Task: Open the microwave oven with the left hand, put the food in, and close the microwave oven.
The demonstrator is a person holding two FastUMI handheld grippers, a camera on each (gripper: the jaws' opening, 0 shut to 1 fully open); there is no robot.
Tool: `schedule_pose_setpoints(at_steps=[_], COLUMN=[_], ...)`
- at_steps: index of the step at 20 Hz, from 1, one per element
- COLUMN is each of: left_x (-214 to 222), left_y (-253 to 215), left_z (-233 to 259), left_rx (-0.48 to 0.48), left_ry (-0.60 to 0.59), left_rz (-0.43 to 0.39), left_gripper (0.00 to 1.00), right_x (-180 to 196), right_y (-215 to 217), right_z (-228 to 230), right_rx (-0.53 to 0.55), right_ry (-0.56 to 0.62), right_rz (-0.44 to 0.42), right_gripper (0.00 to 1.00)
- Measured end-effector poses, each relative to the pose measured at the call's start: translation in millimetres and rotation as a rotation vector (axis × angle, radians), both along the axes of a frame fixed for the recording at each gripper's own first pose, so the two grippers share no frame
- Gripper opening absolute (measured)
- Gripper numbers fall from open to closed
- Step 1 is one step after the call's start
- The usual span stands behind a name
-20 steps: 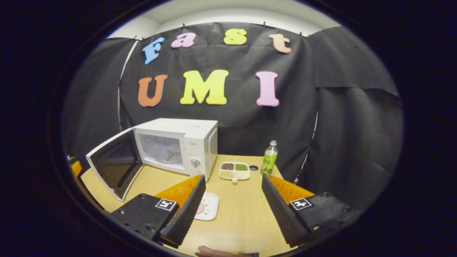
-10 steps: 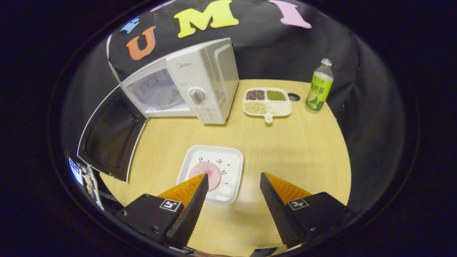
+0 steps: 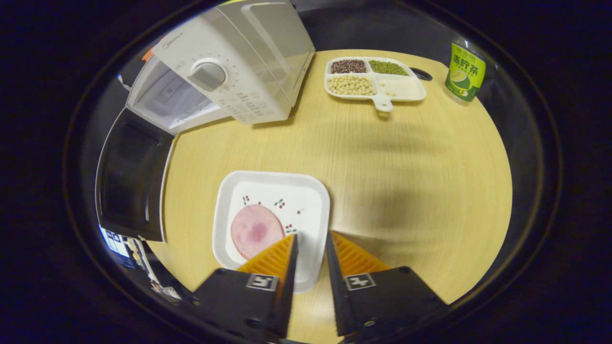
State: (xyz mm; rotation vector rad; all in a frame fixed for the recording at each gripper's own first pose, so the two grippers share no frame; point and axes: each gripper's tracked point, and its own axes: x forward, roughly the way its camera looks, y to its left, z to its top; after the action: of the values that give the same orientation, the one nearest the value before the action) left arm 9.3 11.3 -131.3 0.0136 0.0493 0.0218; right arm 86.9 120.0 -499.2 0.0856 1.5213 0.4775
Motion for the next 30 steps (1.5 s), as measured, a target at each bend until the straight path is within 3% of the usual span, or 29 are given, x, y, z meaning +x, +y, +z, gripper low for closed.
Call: schedule_pose_setpoints(at_steps=[1,2,7,14,19,20,24,27,30], left_x=[0.3,0.0,1.8,11.0,22.2,22.6,24.4,23.5,19.6], left_y=[-0.7,-1.5,1.6,14.3,39.5,44.0,60.0,66.8,53.3], left_z=[2.4,4.5,0.6,-11.5,-19.7,-17.9,-14.4,-14.4,-13.8], left_rx=[-0.001,-0.001,0.006,-0.013,0.000,-0.004,-0.005,-0.009,-0.030], left_ry=[-0.006,-0.012,-0.014,-0.011,-0.004,-0.008,-0.014,-0.009,0.002], left_rz=[-0.003,-0.004,-0.010,-0.010,0.020,0.021,0.022,0.029,-0.019], left_gripper=[0.93,0.93,0.93,0.93,0.92,0.92,0.93,0.93,0.93], right_x=[5.6,5.3,-5.8,-29.0,-39.9,-41.7,-46.4,-46.2,-32.5], right_y=[0.5,-1.5,-4.3,15.5,71.2,84.7,143.4,186.1,216.8], right_z=[1.6,4.7,6.2,40.8,63.9,68.6,78.7,86.1,87.8], right_rx=[0.012,0.028,0.124,0.212,0.280,0.293,0.370,0.448,0.494], right_ry=[0.013,0.030,0.111,0.131,0.113,0.108,0.081,0.088,0.047], right_rz=[-0.023,-0.030,-0.147,-0.210,-0.240,-0.247,-0.297,-0.397,-0.509], right_gripper=[0.00,0.05,0.04,0.04,0.00,0.04,0.04,0.04,0.00])
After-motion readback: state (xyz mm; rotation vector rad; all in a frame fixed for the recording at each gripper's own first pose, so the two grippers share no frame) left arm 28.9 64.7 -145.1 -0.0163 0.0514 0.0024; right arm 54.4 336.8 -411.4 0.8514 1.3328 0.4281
